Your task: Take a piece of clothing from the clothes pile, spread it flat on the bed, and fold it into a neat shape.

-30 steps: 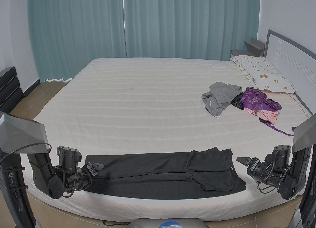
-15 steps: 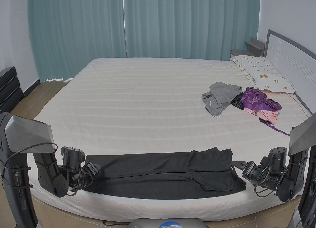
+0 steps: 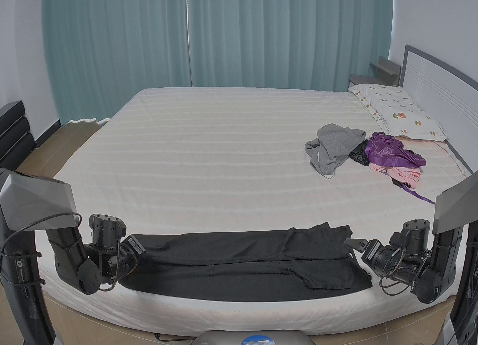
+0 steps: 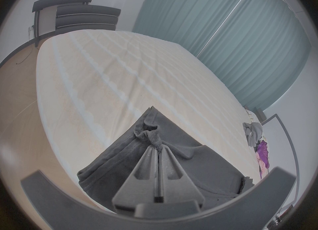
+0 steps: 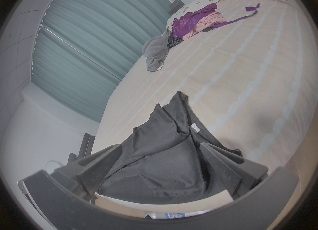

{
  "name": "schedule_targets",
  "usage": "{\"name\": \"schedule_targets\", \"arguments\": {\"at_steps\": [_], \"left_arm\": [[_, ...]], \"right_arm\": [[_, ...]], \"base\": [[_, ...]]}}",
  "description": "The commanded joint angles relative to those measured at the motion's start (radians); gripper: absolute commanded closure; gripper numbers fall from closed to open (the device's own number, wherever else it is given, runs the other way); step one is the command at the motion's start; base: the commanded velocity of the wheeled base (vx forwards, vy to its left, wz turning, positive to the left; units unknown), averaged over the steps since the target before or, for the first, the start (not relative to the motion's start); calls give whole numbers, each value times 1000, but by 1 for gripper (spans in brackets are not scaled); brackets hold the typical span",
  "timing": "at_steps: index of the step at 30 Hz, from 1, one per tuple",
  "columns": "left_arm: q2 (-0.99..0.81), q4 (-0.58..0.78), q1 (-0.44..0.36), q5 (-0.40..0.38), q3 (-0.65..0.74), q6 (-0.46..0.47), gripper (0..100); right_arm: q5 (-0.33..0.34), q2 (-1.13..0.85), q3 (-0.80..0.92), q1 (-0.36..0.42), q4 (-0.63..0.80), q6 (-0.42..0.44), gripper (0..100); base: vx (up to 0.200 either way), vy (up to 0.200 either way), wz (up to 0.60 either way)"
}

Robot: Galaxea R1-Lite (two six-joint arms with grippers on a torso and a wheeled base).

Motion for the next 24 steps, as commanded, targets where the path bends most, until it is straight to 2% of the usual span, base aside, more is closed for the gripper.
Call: {"name": "schedule_targets", "arguments": {"at_steps": [1,4,12,19,24], "left_arm": [[-39,0,0,1,-8,0,100],[-45,0,0,-1,-7,0,100],[-44,0,14,-1,-8,-1,100],[-47,0,15,-1,-7,-1,100],[-48,0,21,-1,-7,0,100]], "right_arm": [[-15,7,-78,15,77,-3,0],[-23,24,-137,23,159,-1,0],[-101,71,-345,40,392,-13,0],[-104,85,-448,57,530,-15,0],[-108,93,-465,61,554,-15,0]], "base": [[0,0,0],[0,0,0],[0,0,0],[0,0,0],[0,0,0]]}}
